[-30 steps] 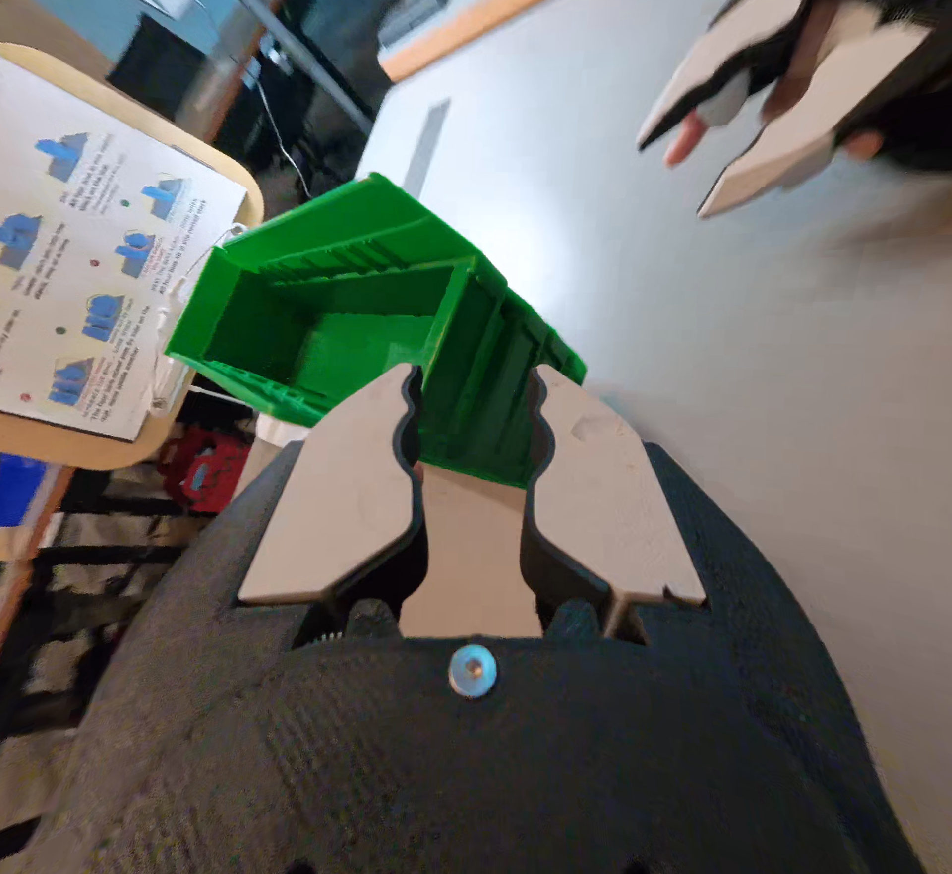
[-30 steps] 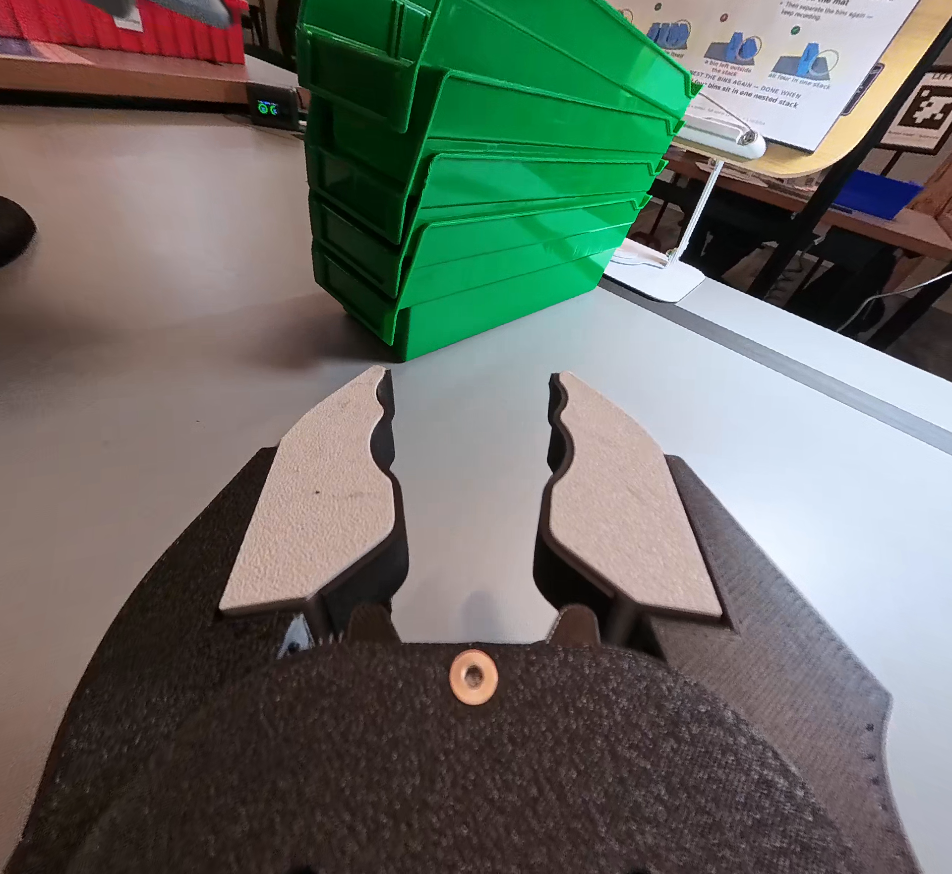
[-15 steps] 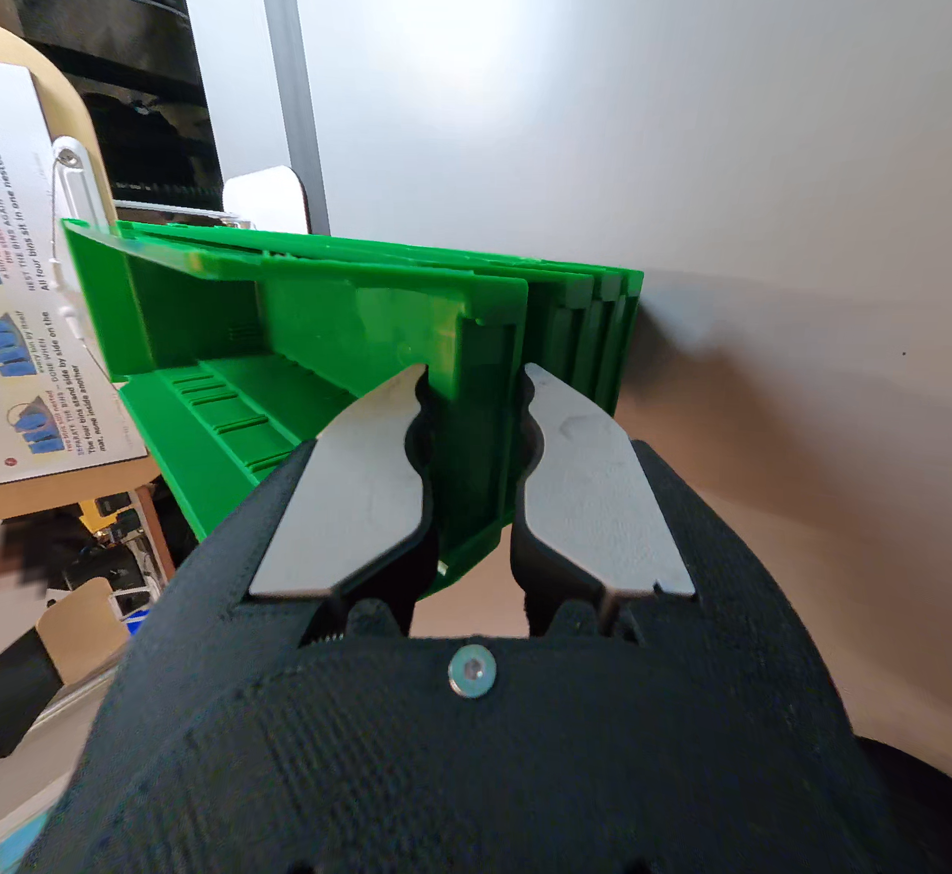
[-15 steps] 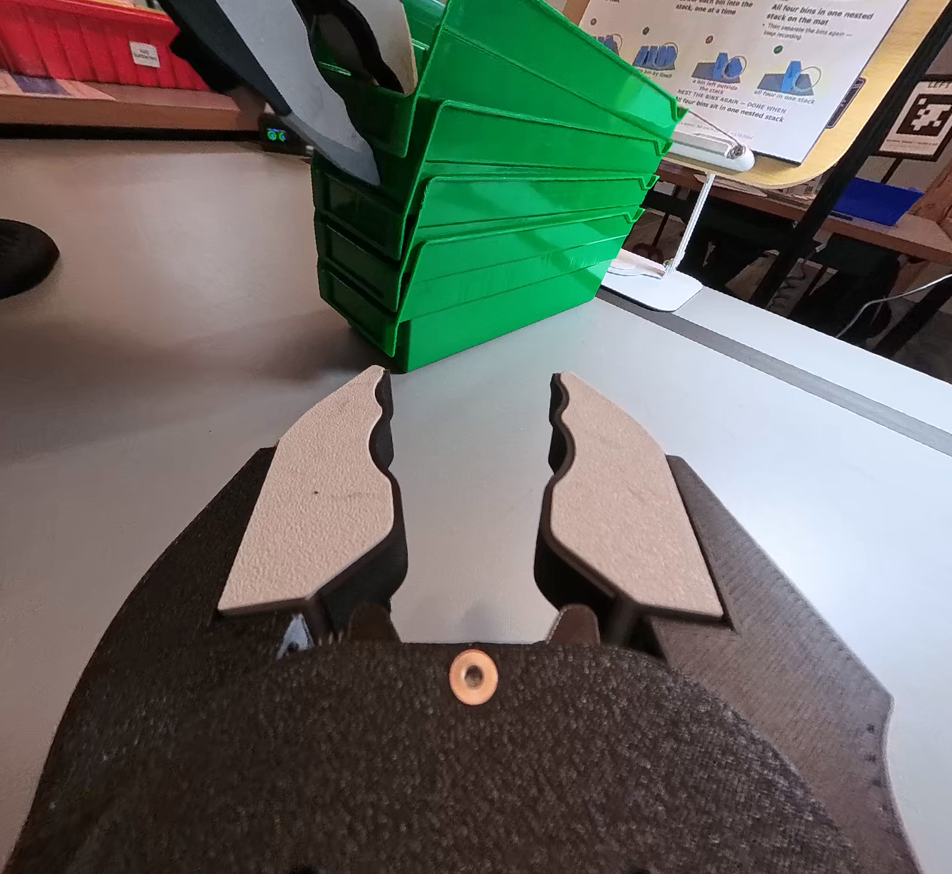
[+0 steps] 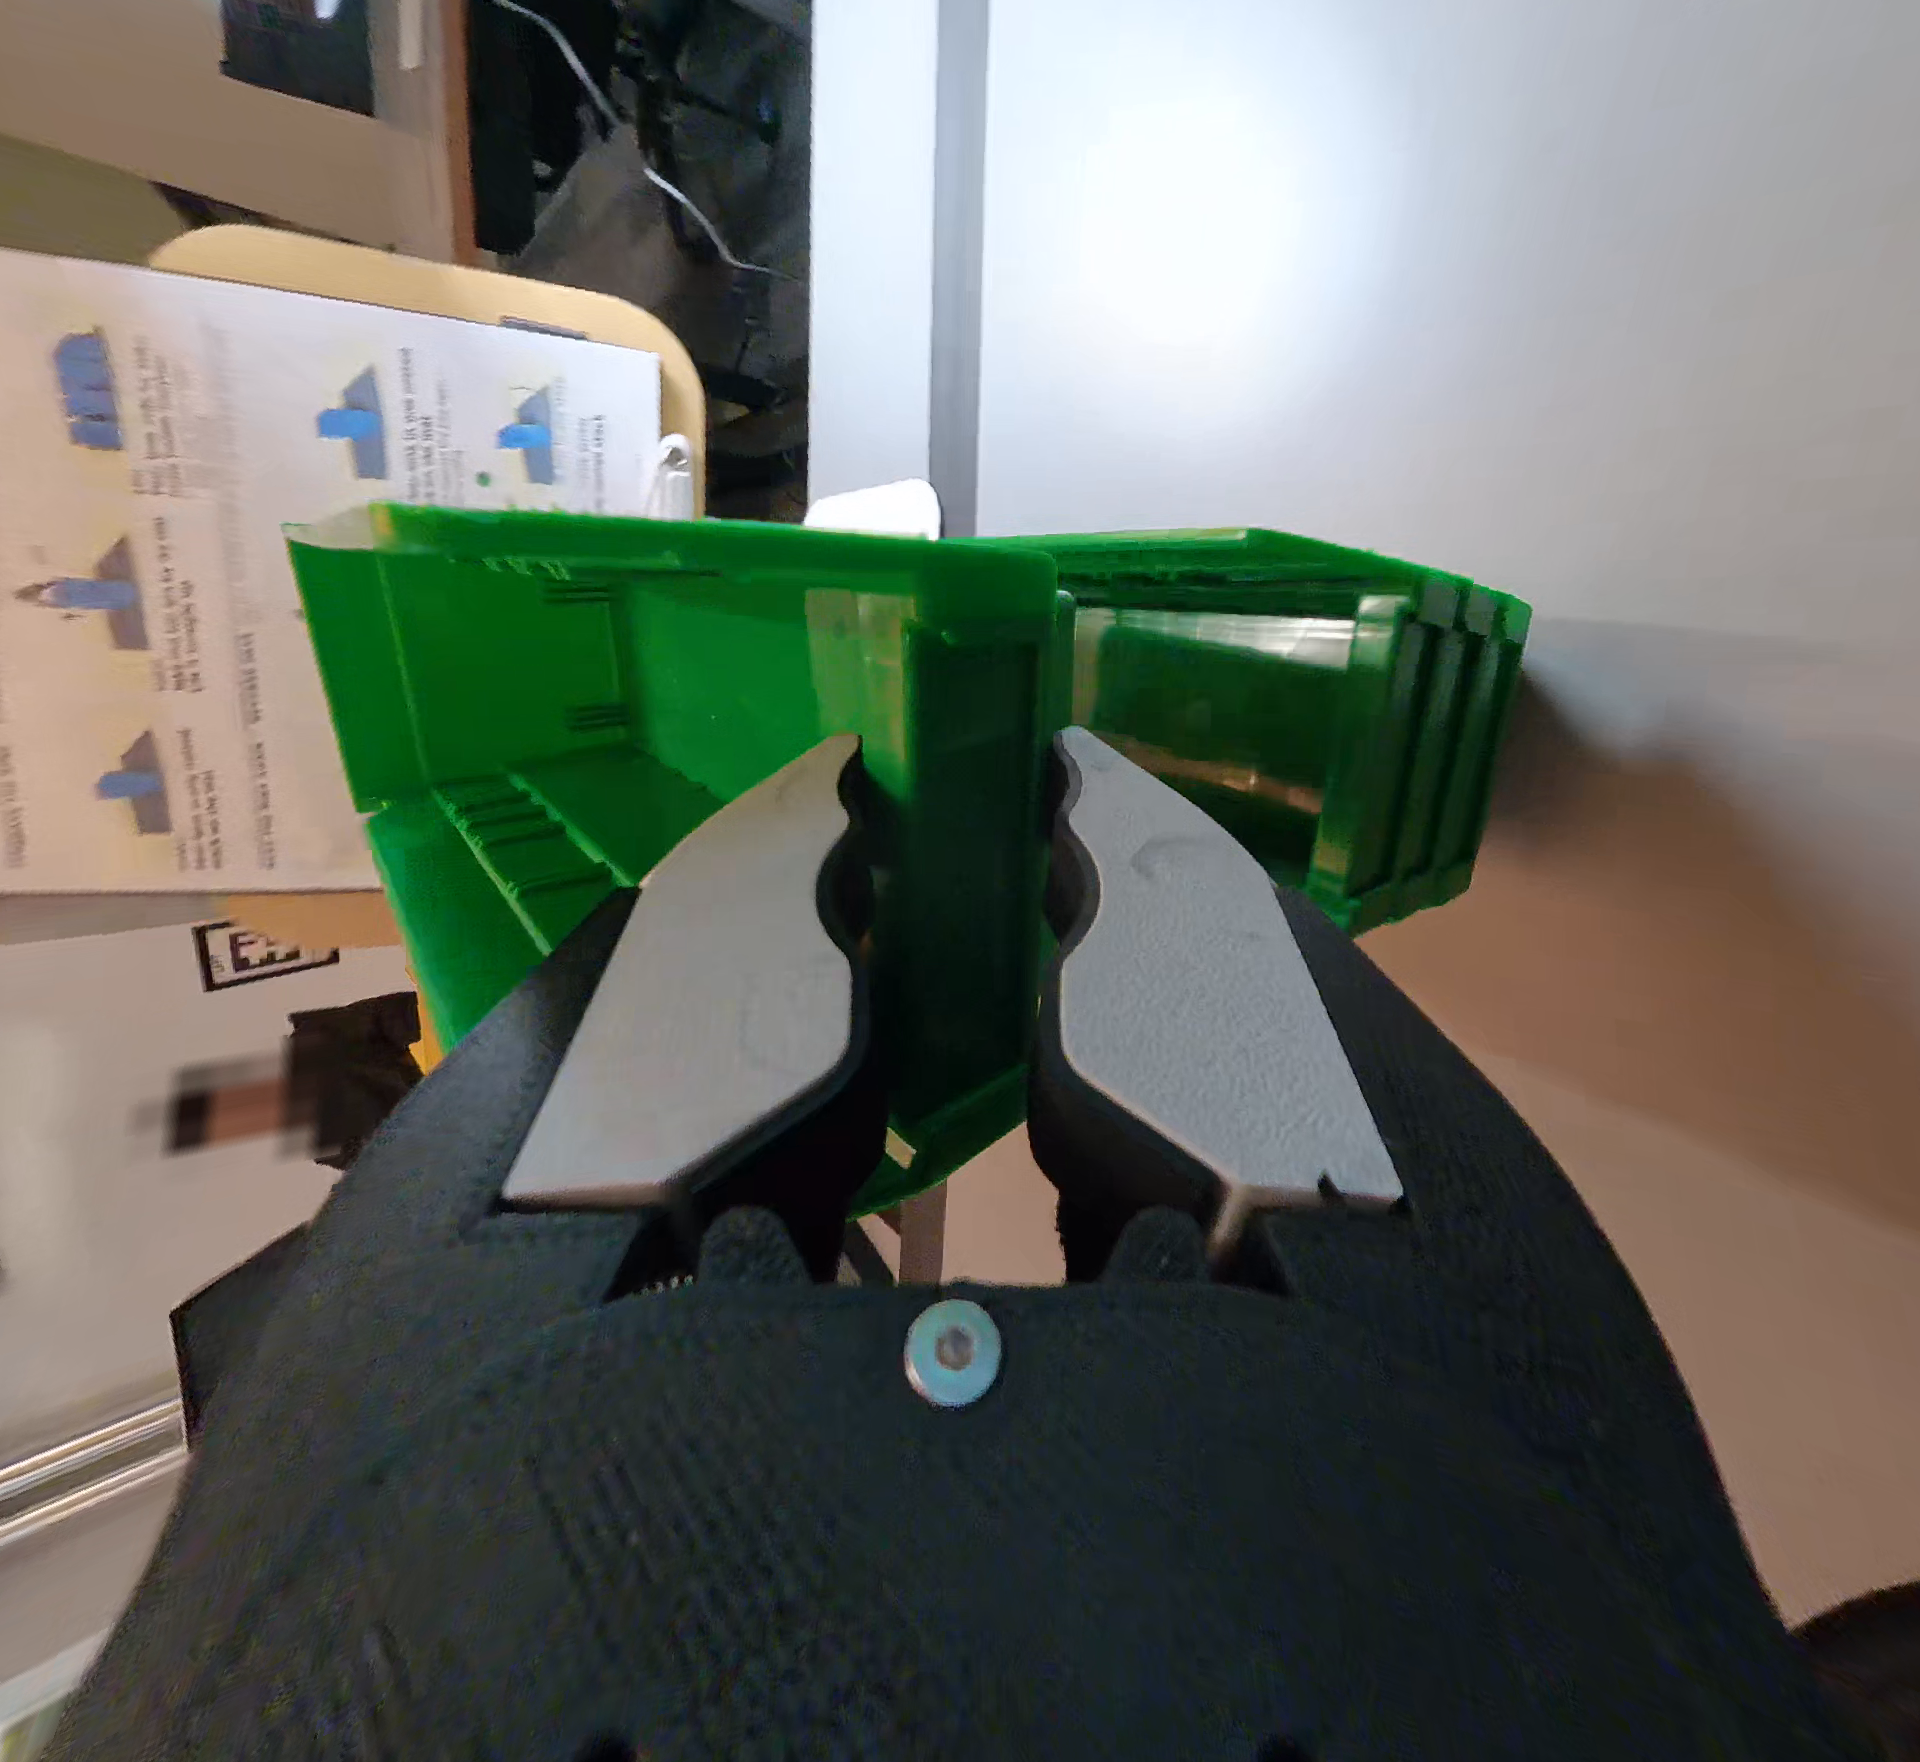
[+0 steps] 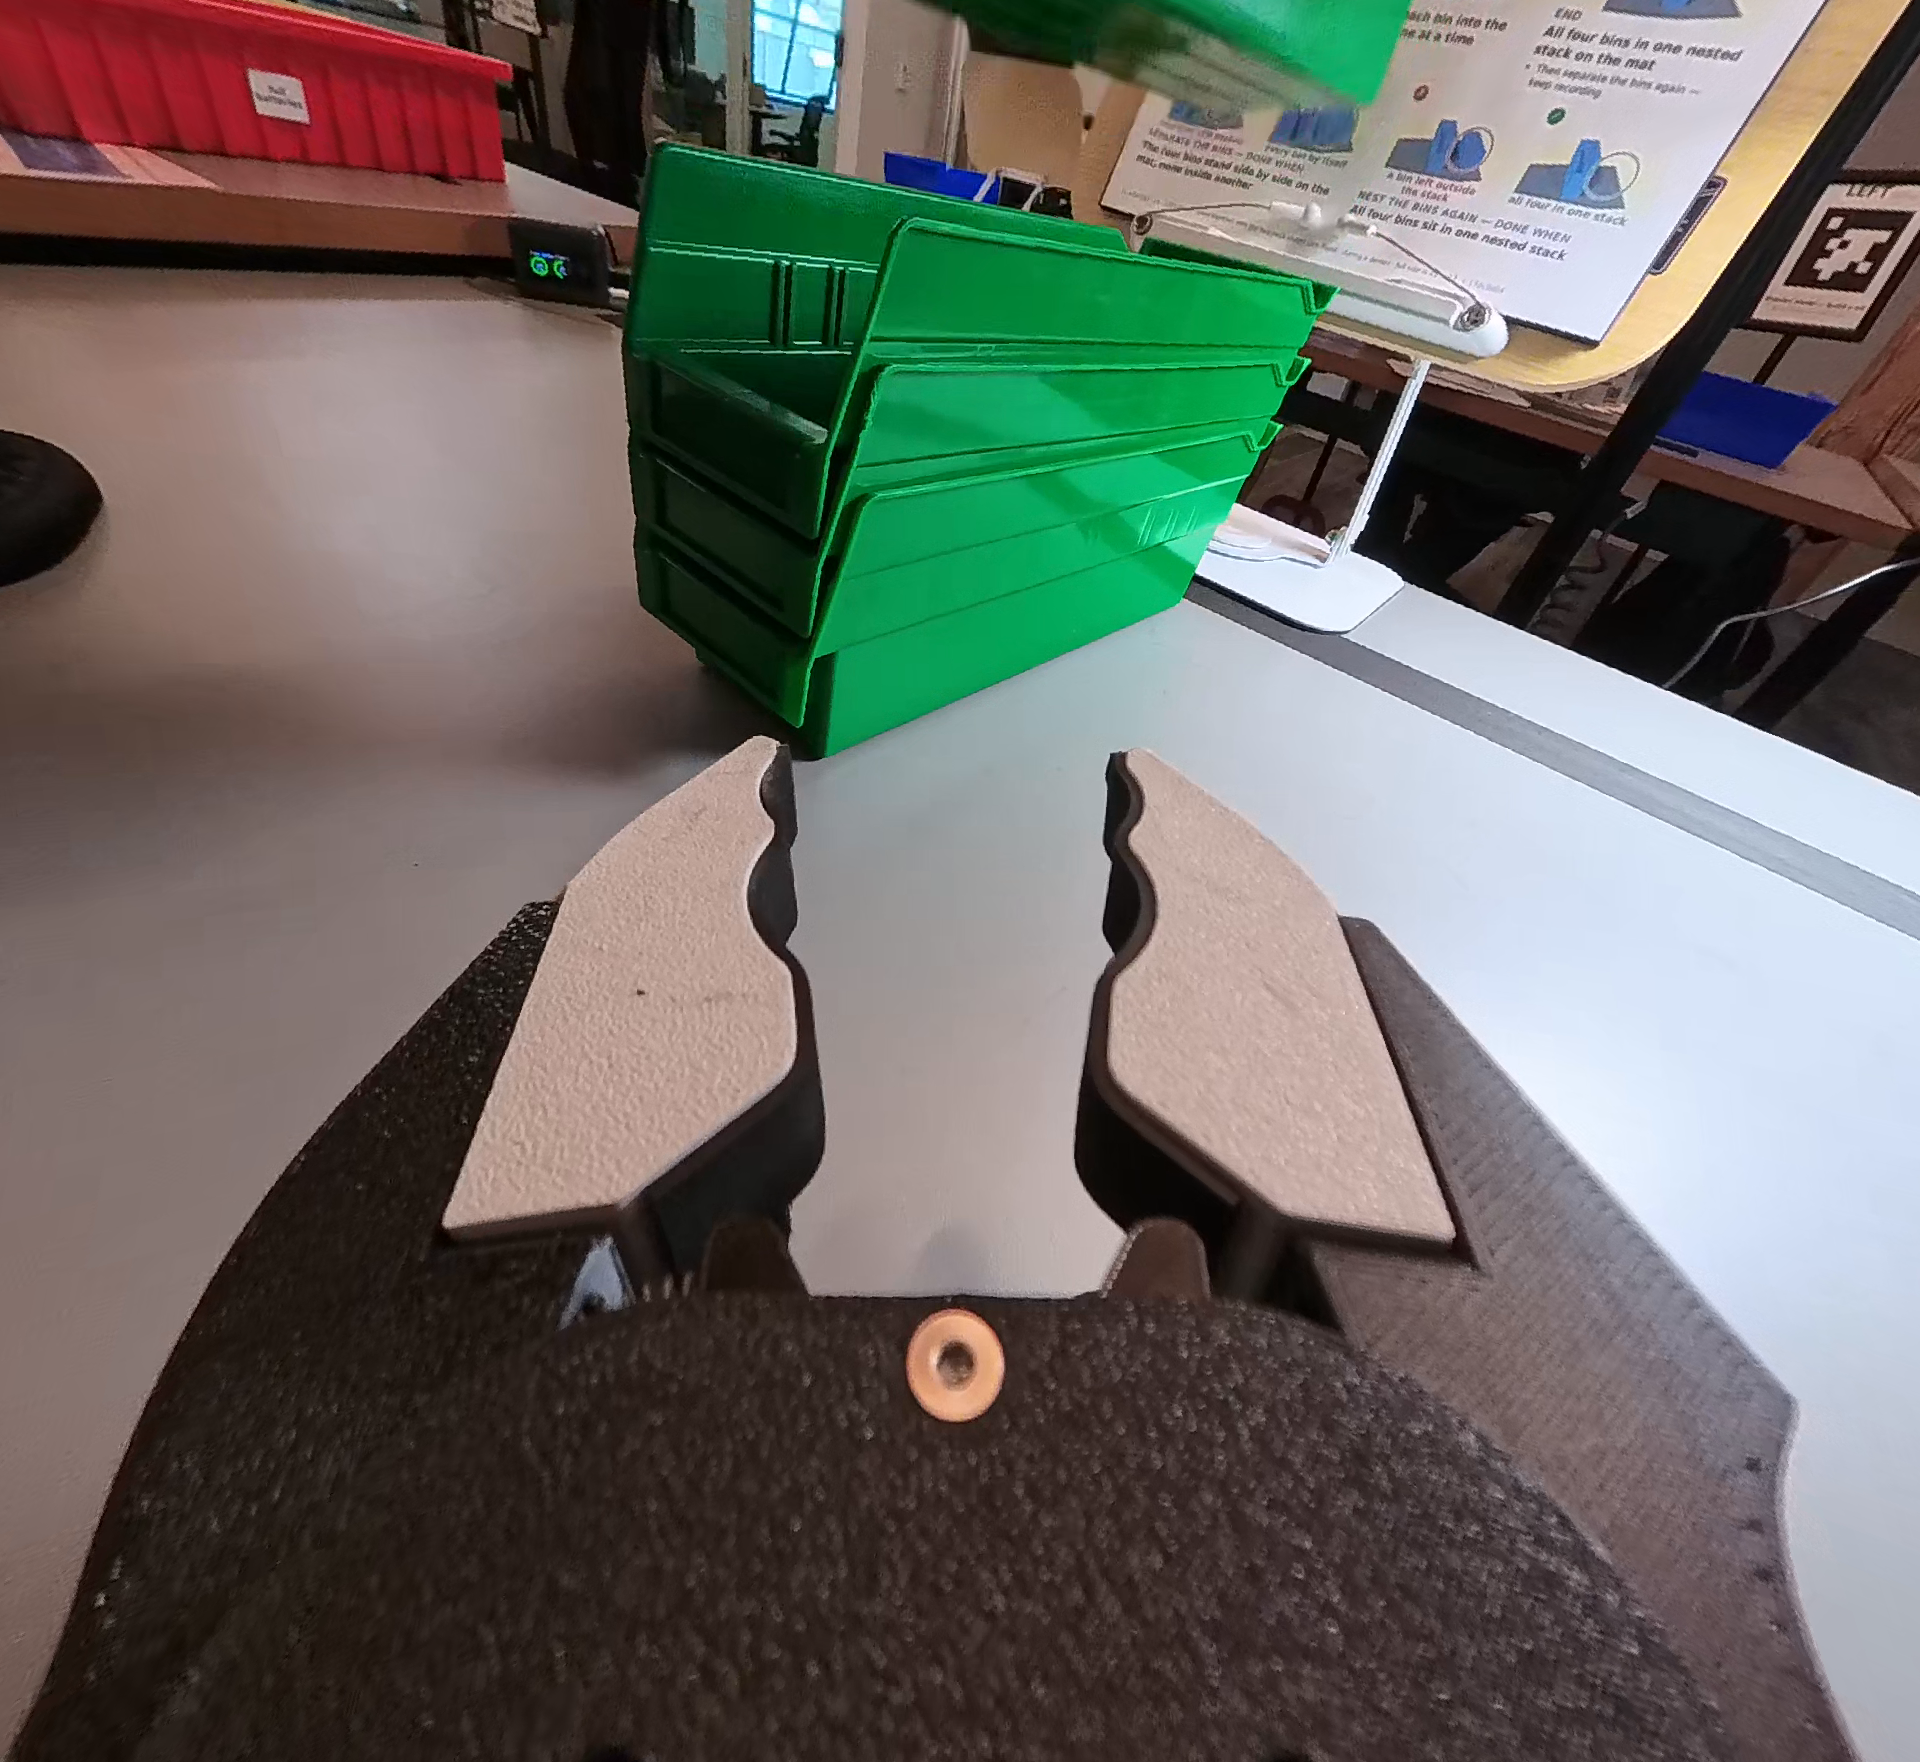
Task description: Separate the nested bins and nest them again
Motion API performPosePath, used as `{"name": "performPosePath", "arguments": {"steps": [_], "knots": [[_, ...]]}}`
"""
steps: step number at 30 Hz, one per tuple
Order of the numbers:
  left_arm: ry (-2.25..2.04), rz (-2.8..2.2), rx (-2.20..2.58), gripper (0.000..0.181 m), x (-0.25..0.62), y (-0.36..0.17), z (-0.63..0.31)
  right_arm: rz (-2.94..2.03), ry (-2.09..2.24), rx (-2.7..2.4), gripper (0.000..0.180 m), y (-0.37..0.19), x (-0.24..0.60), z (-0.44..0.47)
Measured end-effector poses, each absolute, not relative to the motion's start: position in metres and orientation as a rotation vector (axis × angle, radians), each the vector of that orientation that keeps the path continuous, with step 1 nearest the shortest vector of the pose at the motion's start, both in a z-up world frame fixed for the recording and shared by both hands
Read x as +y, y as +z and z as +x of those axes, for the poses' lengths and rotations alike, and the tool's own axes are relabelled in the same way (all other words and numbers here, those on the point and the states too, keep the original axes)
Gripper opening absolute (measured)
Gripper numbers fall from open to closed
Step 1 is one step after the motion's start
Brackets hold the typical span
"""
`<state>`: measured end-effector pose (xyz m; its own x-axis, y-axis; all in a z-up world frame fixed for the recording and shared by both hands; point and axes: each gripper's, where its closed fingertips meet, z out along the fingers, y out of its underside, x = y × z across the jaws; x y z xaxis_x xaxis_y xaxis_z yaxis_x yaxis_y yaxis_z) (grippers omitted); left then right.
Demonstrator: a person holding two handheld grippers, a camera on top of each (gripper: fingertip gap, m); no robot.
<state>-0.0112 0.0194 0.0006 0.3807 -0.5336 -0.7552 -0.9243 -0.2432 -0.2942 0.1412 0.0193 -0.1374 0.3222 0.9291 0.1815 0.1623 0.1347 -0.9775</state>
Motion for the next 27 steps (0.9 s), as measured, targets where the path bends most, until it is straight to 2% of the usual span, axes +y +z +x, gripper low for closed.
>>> {"name": "performPosePath", "arguments": {"steps": [5,11,17,24,27], "knots": [[0.721,-1.952,1.182,0.031,-0.001,0.007,-0.061,-1.322,0.769,-1.118,0.057,-0.136,0.019,0.142],[0.654,-2.084,1.14,0.031,-0.023,-0.092,-0.114,-1.33,0.754,-1.146,0.056,-0.142,0.019,0.138],[0.568,-2.074,1.164,0.031,-0.032,-0.176,-0.106,-1.344,0.736,-1.151,0.056,-0.146,0.022,0.136],[0.474,-1.976,1.105,0.032,-0.027,-0.196,-0.087,-1.335,0.734,-1.158,0.056,-0.145,0.02,0.136],[0.248,-1.905,0.968,0.042,-0.037,-0.178,-0.063,-1.328,0.712,-1.194,0.055,-0.147,0.018,0.133]]}}
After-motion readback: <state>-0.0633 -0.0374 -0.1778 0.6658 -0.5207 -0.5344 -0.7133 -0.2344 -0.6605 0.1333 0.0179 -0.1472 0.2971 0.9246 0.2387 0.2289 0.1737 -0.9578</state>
